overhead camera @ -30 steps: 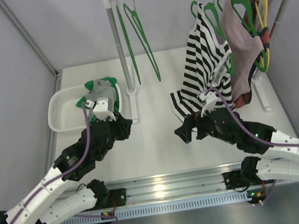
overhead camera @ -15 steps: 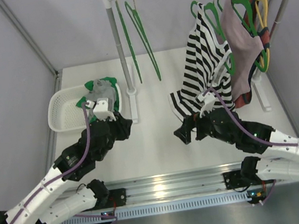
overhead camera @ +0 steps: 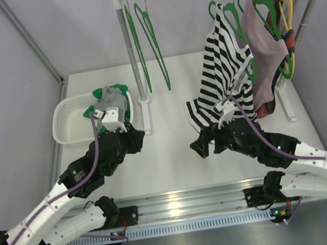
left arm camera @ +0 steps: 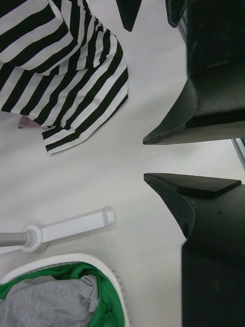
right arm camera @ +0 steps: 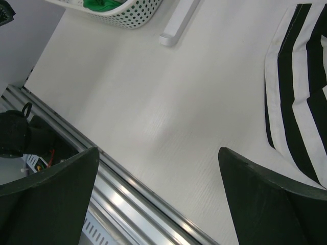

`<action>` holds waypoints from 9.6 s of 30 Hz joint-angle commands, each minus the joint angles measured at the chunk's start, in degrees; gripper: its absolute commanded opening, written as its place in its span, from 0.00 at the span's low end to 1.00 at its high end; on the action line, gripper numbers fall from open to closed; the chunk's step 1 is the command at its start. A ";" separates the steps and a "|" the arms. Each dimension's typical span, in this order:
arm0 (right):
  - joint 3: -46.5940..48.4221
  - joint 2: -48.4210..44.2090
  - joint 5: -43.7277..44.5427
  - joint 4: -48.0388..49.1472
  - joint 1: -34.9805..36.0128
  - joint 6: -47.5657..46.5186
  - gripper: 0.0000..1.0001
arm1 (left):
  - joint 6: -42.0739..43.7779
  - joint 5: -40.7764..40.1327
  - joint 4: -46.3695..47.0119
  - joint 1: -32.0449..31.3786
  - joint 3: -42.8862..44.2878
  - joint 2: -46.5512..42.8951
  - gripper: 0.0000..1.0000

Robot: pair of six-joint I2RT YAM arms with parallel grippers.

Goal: Place the tank top on the hanger

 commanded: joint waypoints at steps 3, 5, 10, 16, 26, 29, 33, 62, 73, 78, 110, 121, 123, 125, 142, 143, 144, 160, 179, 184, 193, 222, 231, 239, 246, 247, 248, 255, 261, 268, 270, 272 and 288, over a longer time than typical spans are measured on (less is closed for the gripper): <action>0.61 0.33 -0.62 1.94 -0.41 -1.07 1.00 | -0.96 -1.92 -0.13 0.17 0.00 0.02 0.34; 0.70 0.42 -0.62 1.76 -0.41 -1.25 1.00 | -1.92 -4.89 -0.83 0.17 0.35 0.45 0.34; 1.49 1.56 -1.59 0.88 -0.41 -2.22 1.00 | -10.86 -19.83 -11.45 0.61 5.44 4.84 0.42; 1.23 2.44 -4.39 1.67 -0.41 -2.48 1.00 | -6.51 -12.88 -13.68 15.88 11.43 14.77 0.47; 0.96 1.91 -6.95 1.94 -0.41 -2.30 1.00 | 3.61 10.96 5.65 37.25 16.44 33.83 0.50; 0.70 1.04 -7.04 1.59 -0.41 -2.04 1.00 | 3.79 14.05 8.47 40.16 18.63 40.59 0.52; 0.17 -0.19 -6.95 1.15 -0.49 -1.52 1.00 | 4.31 17.23 11.28 42.36 20.31 47.12 0.53; 1.14 0.42 -6.78 1.58 -0.41 -1.34 1.00 | 9.23 17.58 3.66 43.33 26.02 31.76 0.00; 6.06 2.44 -5.63 1.76 -0.41 -3.80 1.00 | 10.46 23.30 -1.80 41.66 40.59 20.68 0.00; 7.55 2.35 -4.93 1.93 -0.49 -4.24 1.00 | 9.94 27.86 -2.68 41.66 47.54 19.36 0.00; -7.03 2.25 -10.21 15.02 3.45 -2.22 1.00 | 1.06 28.05 6.10 41.66 25.40 16.09 0.00; -0.37 26.86 6.58 23.90 23.30 -6.96 0.94 | 1.32 25.67 5.23 41.66 38.58 23.40 0.00; 2.45 31.59 7.37 26.00 25.07 -9.24 0.93 | 1.24 26.20 4.96 41.66 39.55 23.66 0.00; 4.64 34.68 7.03 27.50 26.40 -10.47 0.91 | 1.24 26.55 4.44 41.66 40.78 23.57 0.00; 16.86 60.17 3.59 41.49 27.63 -17.94 0.71 | 1.85 28.92 0.48 41.66 48.26 23.57 0.00; 17.48 61.05 4.81 41.14 27.63 -18.82 0.69 | 1.94 29.10 0.39 41.66 48.34 23.40 0.00; 18.01 62.89 5.61 40.96 27.72 -19.09 0.67 | 2.03 29.19 0.31 41.66 48.43 23.31 0.00; 19.16 71.26 11.24 40.70 27.54 -19.97 0.27 | 3.26 28.31 -1.36 41.66 51.07 24.28 0.00; 9.92 22.95 7.55 19.27 33.16 -16.11 0.00 | 3.96 28.22 -0.14 41.48 41.60 26.30 0.00; 14.49 16.69 9.21 12.05 36.06 -14.79 0.00 | 2.55 28.66 2.32 39.55 34.56 24.46 0.00; 19.86 12.55 15.01 3.79 37.65 -12.06 0.00 | 0.27 20.23 7.06 23.91 21.81 25.06 0.00; 12.56 12.81 -20.48 5.36 -9.72 -7.49 0.00 | -4.21 37.10 7.07 20.05 -8.14 7.60 0.45; 11.33 13.86 -21.80 7.03 -10.69 -6.61 0.00 | -11.50 34.39 11.64 8.36 -20.73 0.90 0.45; 11.24 14.04 -22.07 7.56 -10.78 -6.17 0.00 | -13.88 32.71 17.88 -1.22 -24.60 4.05 0.45; 10.89 13.25 -21.98 7.21 -10.78 -5.91 0.00 | -14.58 28.58 22.63 -8.44 -25.92 10.74 0.45; 10.98 13.16 -21.98 7.21 -10.78 -6.00 0.00 | -14.41 28.05 22.72 -8.53 -26.01 11.09 0.45; 10.81 12.99 -21.98 7.12 -10.78 -5.82 0.00 | -14.41 27.35 23.15 -8.62 -26.01 11.44 0.45; 10.63 12.29 -21.98 6.68 -10.87 -5.91 0.00 | -13.44 26.37 26.48 -8.70 -28.02 13.29 0.46; 10.45 12.02 -22.07 6.77 -10.86 -5.91 0.00 | -13.27 27.78 31.32 -8.88 -30.84 15.04 0.46; 10.28 11.76 -22.24 6.68 -10.86 -5.91 0.00 | -13.44 28.75 35.54 -8.88 -31.72 16.28 0.38; 10.10 11.41 -21.89 6.59 -10.86 -5.82 0.00 | -13.36 29.10 35.55 -9.23 -31.64 16.02 0.28; 10.01 11.23 -21.63 6.33 -10.95 -5.91 0.00 | -13.27 29.71 35.46 -9.41 -31.46 14.71 0.10; 18.00 5.70 -22.94 -4.82 -20.00 -7.49 0.00 | -8.88 18.38 5.33 -9.32 -0.90 -7.81 0.00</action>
